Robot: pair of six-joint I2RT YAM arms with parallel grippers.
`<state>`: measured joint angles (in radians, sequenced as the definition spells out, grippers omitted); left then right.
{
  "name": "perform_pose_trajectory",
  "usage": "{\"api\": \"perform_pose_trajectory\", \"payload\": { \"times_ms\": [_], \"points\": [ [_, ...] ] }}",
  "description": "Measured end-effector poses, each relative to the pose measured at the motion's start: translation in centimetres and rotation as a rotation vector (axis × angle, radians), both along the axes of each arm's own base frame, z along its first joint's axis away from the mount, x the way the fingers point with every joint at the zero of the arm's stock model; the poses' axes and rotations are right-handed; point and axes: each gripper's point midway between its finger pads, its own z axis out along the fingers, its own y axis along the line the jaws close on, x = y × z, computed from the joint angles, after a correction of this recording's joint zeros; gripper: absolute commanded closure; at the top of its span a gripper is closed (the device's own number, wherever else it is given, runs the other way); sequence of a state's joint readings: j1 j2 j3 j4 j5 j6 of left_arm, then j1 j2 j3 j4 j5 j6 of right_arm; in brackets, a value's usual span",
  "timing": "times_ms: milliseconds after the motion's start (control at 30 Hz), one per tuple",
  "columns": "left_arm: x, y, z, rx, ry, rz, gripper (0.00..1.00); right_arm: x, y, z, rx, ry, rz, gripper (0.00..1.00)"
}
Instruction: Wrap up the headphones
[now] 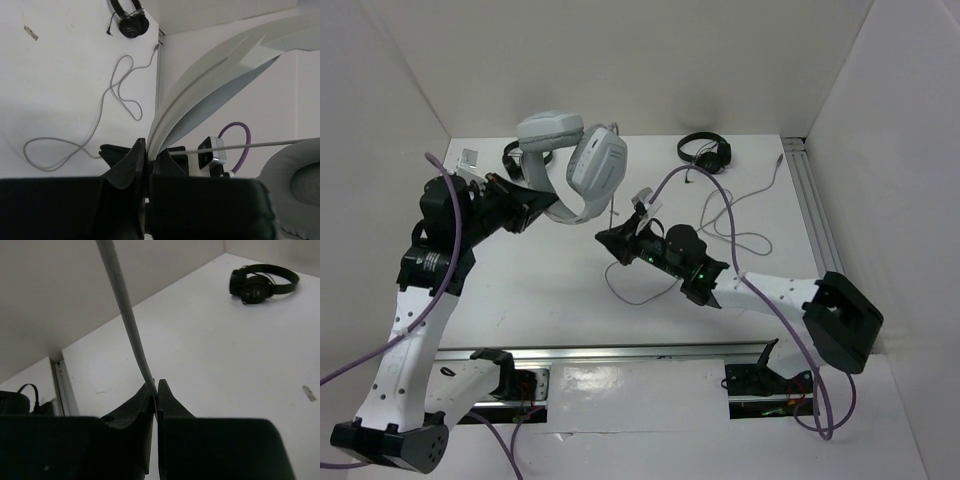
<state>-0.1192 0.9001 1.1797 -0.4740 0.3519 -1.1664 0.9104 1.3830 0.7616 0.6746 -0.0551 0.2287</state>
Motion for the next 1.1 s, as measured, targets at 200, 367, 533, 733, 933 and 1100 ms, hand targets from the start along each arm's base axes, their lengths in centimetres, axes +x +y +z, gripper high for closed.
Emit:
{"api": "perform_pose_trajectory", "payload": {
  "times_ms": [200, 367, 533, 733, 933, 1100],
  "points": [
    [1.6, 0.0, -1.5, -0.028, 0.059, 0.03, 1.0, -1.2, 2.9, -1.6, 0.063, 0.045, 0.121, 0.81],
    [2.2, 0.7, -1.6, -0.014, 0.051, 0.078, 1.0, -2.9, 4.0, -0.6, 0.112, 0.043, 0.198, 0.75],
    [2.8, 1.8, -1.7, 0.006, 0.045, 0.145, 1.0, -4.5, 4.4, 1.2, 0.192, 0.029, 0.274, 0.69],
    [3.5, 3.0, -1.9, 0.023, 0.044, 0.213, 1.0, -6.5, 5.8, 0.2, 0.206, 0.053, 0.351, 0.72],
    [4.4, 4.6, -2.6, 0.06, 0.08, 0.303, 1.0, -8.9, 7.7, -2.5, 0.158, 0.094, 0.407, 0.95],
    [5.0, 6.6, -4.9, 0.153, 0.186, 0.398, 1.0, -9.7, 8.8, -2.8, 0.124, 0.087, 0.4, 0.95]
  ]
}}
